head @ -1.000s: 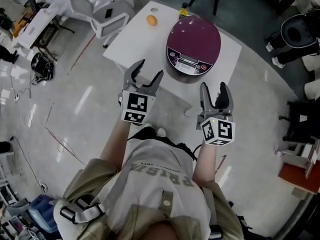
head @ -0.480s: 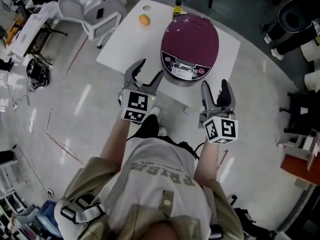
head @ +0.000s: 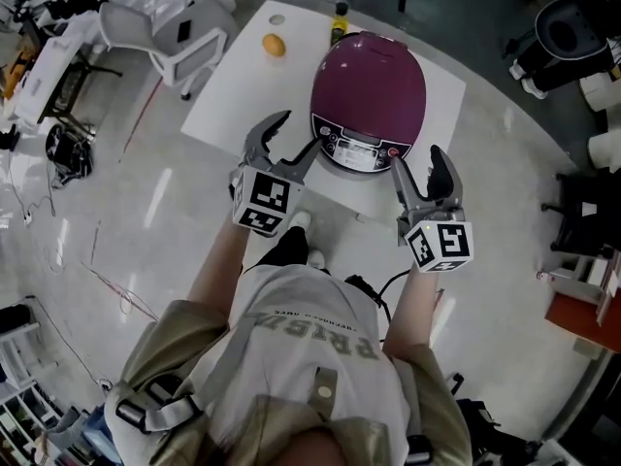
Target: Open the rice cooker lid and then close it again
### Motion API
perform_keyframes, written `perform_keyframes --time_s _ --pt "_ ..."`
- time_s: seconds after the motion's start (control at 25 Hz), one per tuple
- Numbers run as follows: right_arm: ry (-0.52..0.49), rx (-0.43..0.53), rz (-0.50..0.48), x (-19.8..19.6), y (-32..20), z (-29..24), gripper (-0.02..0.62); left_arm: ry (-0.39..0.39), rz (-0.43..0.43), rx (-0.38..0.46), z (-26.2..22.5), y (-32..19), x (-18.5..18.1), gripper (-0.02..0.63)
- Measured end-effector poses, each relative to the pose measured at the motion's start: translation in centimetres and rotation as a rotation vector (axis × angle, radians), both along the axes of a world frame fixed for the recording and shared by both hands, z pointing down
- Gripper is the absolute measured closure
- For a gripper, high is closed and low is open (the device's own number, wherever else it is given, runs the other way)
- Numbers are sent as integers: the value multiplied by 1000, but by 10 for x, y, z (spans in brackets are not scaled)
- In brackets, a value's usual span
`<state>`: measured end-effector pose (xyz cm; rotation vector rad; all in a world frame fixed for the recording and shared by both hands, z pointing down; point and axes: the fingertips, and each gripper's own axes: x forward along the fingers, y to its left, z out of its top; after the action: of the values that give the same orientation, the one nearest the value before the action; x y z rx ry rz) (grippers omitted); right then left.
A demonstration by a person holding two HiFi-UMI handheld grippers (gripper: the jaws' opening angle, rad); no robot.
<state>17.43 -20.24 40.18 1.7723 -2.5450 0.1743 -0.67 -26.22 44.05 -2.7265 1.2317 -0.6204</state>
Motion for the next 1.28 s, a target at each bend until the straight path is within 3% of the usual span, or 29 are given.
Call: perform_keyframes --time_s 0.64,0.96,1.28 --pt "382 -206 -358 -59 -14 57 285 -341 349 -84 53 15 43 298" --pt "466 -337 -507 -77 -6 79 285 -489 531 -96 71 35 67 242" --pt "554 -420 -598 -85 -1 98 282 -607 624 -60 79 39 84 222"
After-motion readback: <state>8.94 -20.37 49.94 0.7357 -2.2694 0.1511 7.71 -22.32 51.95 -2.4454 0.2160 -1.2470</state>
